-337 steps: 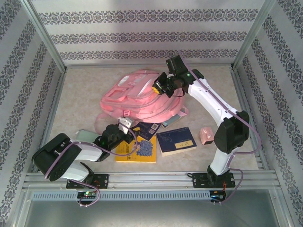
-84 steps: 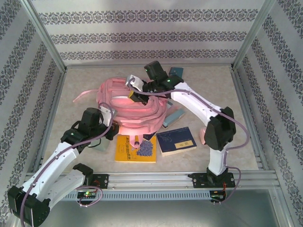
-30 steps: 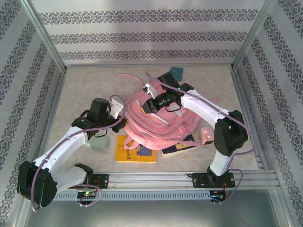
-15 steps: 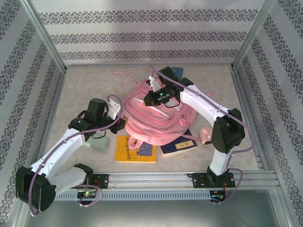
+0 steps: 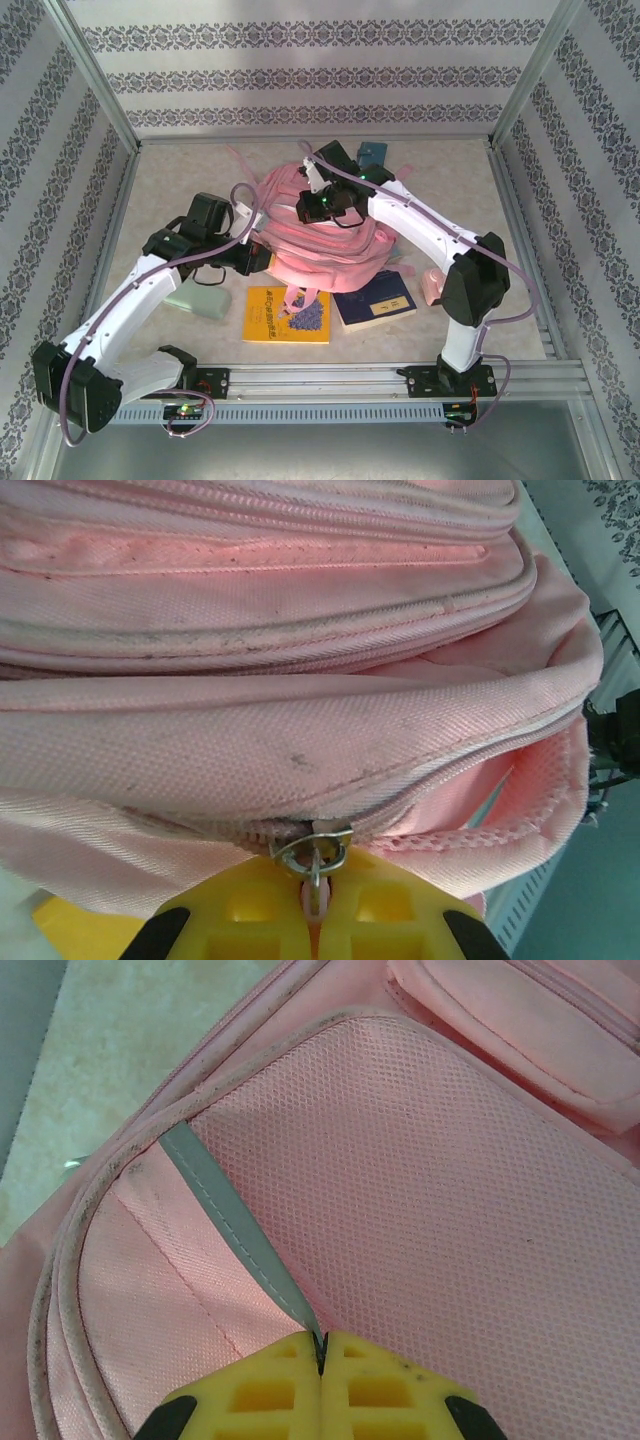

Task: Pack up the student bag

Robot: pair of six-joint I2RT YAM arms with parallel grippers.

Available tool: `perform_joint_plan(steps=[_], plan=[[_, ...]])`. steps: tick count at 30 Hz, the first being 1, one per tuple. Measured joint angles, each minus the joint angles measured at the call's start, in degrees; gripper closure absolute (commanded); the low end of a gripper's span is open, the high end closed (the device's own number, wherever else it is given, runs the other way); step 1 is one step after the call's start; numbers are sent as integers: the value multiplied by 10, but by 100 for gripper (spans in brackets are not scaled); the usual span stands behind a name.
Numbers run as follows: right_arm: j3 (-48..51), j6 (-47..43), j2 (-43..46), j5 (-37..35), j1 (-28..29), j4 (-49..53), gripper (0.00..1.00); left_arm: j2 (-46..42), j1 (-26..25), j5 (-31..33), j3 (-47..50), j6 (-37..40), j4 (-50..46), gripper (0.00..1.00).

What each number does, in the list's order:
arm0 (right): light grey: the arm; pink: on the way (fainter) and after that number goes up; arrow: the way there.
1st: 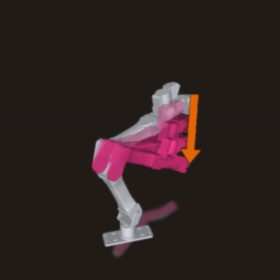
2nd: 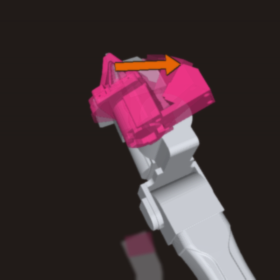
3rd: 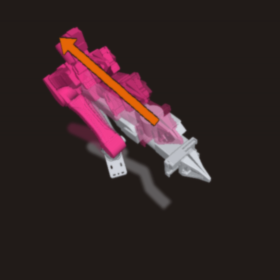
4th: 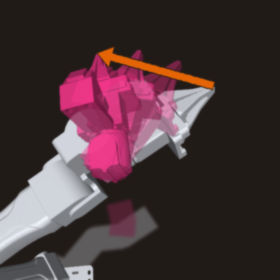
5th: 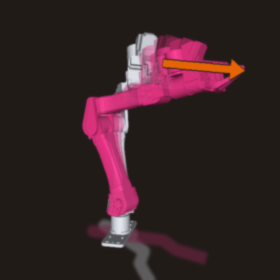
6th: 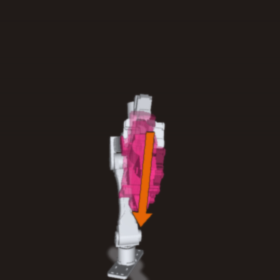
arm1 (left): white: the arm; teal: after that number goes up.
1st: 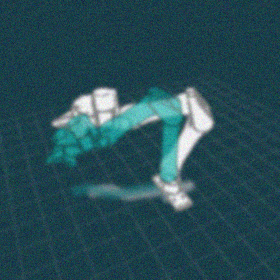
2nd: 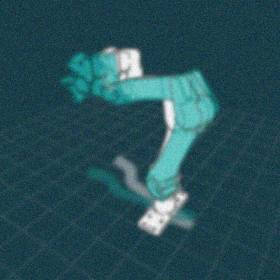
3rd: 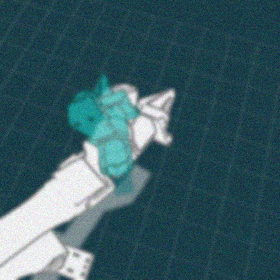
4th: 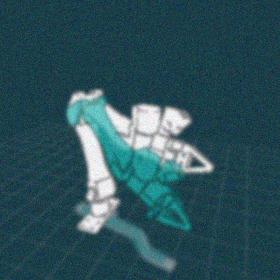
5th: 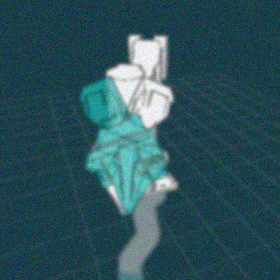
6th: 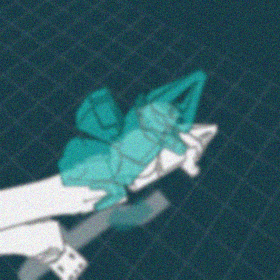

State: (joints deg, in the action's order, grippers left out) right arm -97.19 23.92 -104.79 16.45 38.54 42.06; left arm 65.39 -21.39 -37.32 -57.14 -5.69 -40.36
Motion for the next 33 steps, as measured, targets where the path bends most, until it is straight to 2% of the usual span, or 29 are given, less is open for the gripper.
perform_joint_plan(steps=[2,3,4,5,8,11,15,17,22,33], plan=[[-6,-2,-9,-3,4,3,100,14,0,-9,-5,-9,-10,100],[-9,-4,-13,-3,5,6,97,18,0,-12,-6,-11,-12,100],[-13,-9,-18,-4,6,13,87,22,0,-16,-6,-16,-13,100],[-18,-14,-24,-4,6,20,82,26,0,-21,-6,-22,-14,100],[-24,-28,-27,-27,6,29,76,29,-2,-40,-1,-50,-5,100],[-23,-28,-17,-56,4,29,76,32,-13,-55,11,-77,6,100],[2,-13,13,-43,-11,18,74,48,-23,-64,12,-87,5,100],[10,-10,17,-14,-23,15,61,52,-25,-64,12,-86,4,100],[13,-52,7,56,-35,8,35,42,-26,-57,19,-63,2,100],[25,-222,-16,92,3,-21,28,29,-26,-38,45,-7,-4,100]])
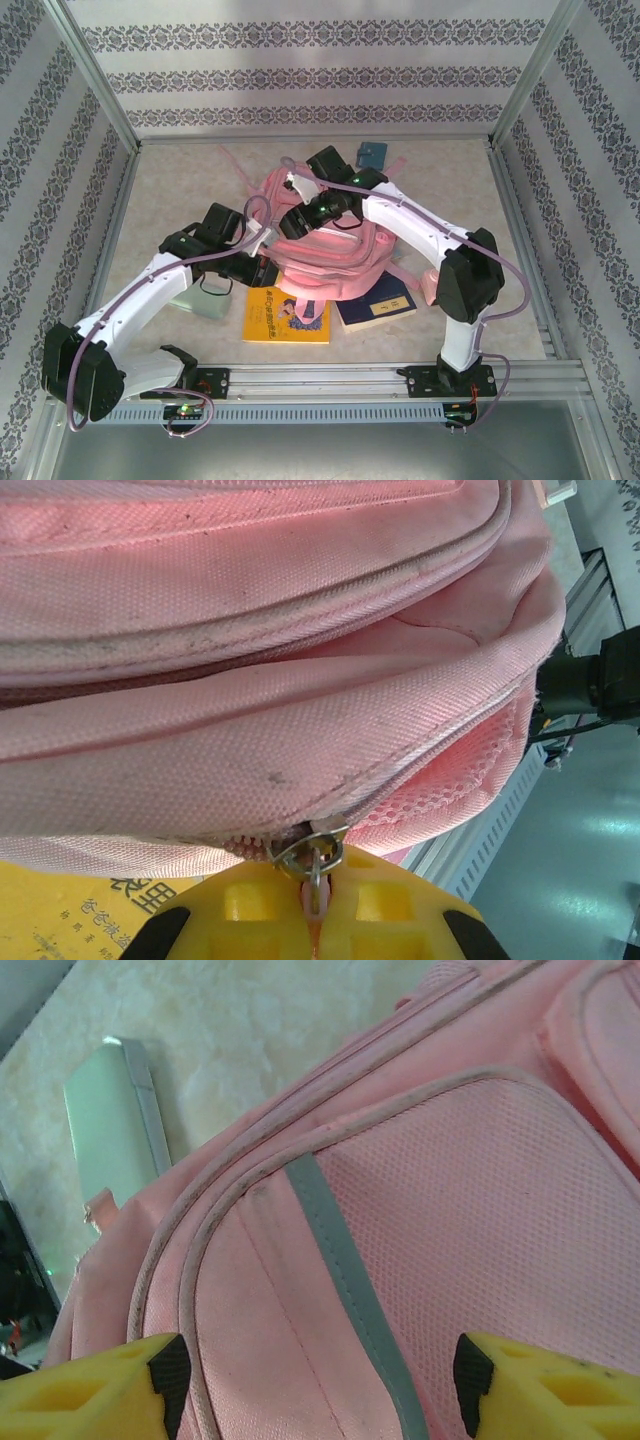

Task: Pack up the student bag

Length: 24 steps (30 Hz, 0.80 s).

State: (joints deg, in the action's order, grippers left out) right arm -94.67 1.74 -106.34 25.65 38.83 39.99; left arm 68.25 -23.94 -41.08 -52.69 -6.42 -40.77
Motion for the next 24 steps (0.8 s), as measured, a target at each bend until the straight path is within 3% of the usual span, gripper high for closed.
perform_joint_plan(steps=[7,12,15,22,24], plan=[[135,-90,54,-33,33,-90,32,-7,0,10,13,28,-4,100],[146,-151,61,-53,34,-112,39,-10,0,13,16,40,-5,100],[147,-180,61,-58,38,-117,52,-11,0,16,16,47,-6,100],[148,-209,61,-70,48,-117,98,-11,1,23,16,50,-9,100],[143,-204,61,-70,48,-115,100,-10,1,23,13,49,-12,100]])
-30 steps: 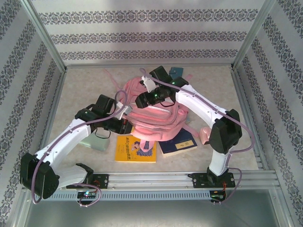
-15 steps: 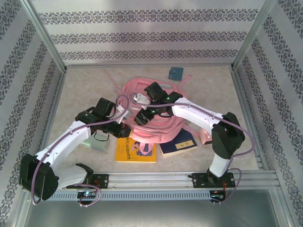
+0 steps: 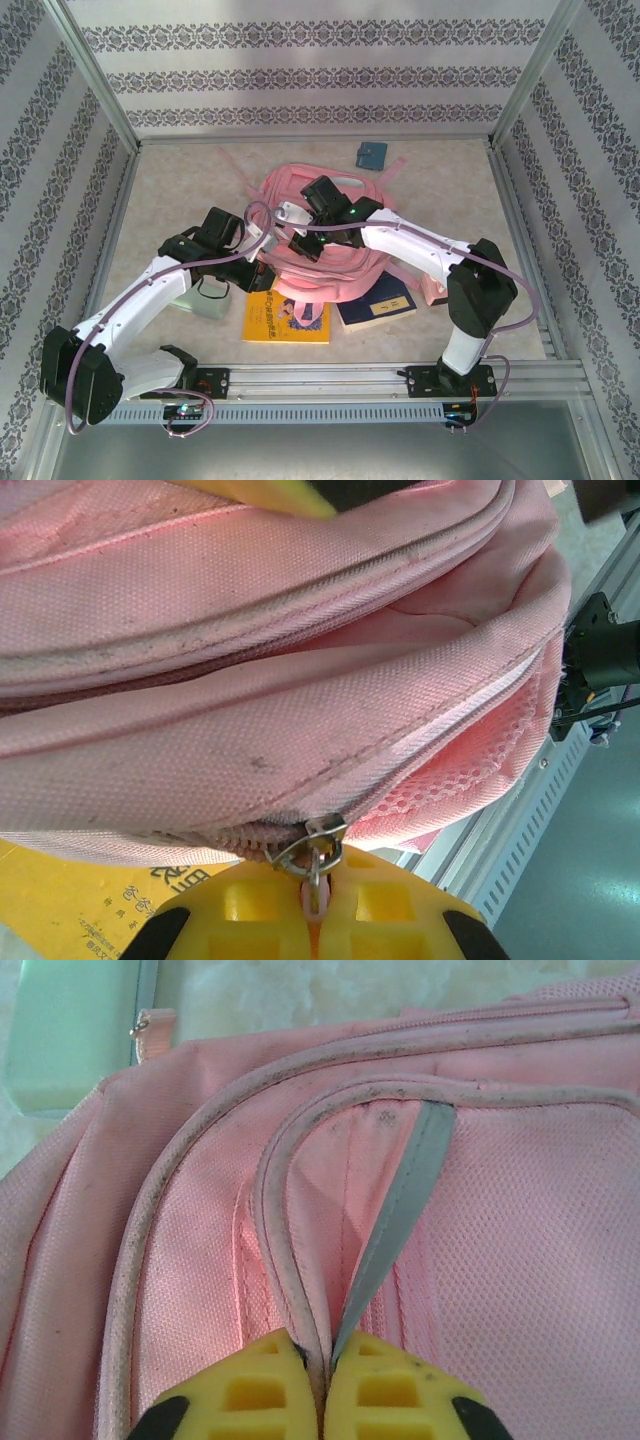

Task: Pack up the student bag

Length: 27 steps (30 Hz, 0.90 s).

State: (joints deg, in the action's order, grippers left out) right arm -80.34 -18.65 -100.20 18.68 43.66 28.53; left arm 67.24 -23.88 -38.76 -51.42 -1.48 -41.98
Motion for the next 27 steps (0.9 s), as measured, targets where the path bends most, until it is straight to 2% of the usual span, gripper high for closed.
perform_joint_plan(steps=[13,27], plan=[[-20,55,-3,0,0,4,100,0,-2,-13,-15,-89,3,98],[-44,114,-25,-5,0,25,100,16,-66,1,-27,-189,40,95]])
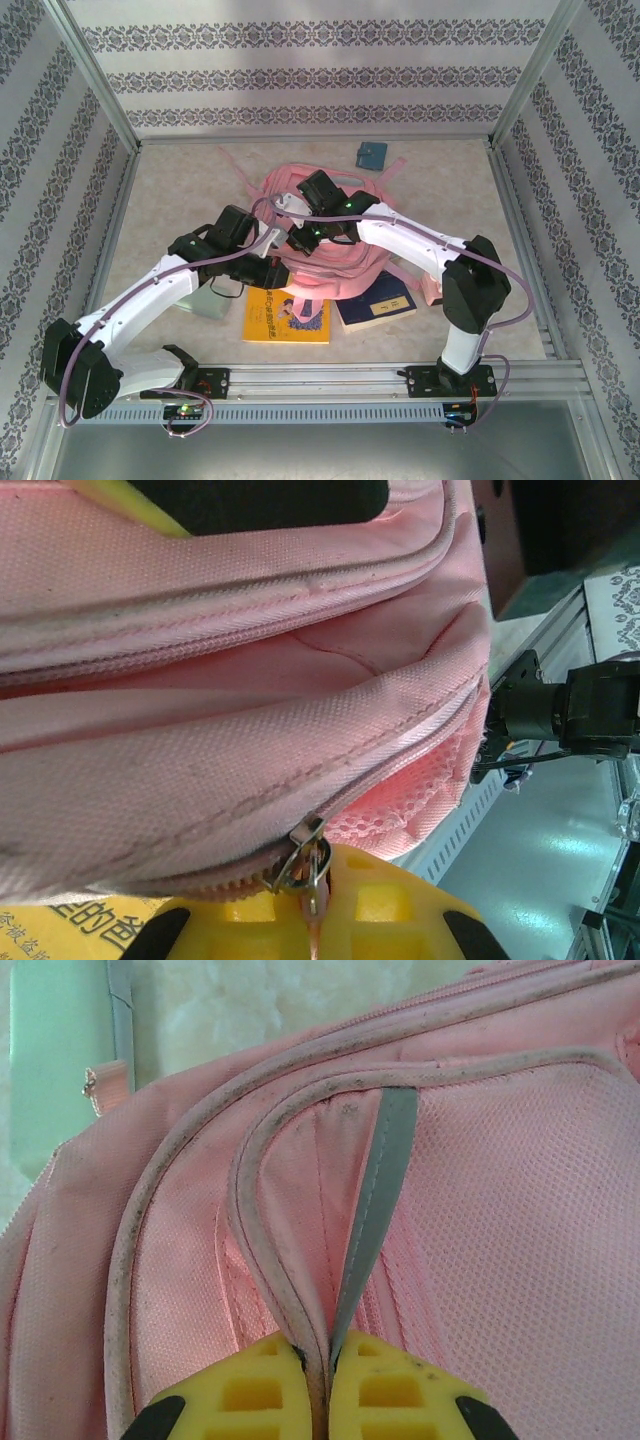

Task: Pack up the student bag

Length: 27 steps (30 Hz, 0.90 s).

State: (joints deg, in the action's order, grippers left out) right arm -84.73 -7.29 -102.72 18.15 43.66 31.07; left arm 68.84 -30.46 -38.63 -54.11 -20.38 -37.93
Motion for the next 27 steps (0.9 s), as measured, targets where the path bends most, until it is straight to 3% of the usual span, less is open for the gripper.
perform_joint_plan(steps=[19,22,24,27], plan=[[-25,76,-37,-18,5,14,100,31,-37,27,-27,-104,57,90],[-24,87,-37,-31,7,16,83,38,-41,32,-30,-110,64,91],[-19,98,-37,-41,8,13,63,41,-43,33,-30,-110,66,91],[1,113,-26,-72,8,4,43,47,-49,33,-28,-110,69,91]])
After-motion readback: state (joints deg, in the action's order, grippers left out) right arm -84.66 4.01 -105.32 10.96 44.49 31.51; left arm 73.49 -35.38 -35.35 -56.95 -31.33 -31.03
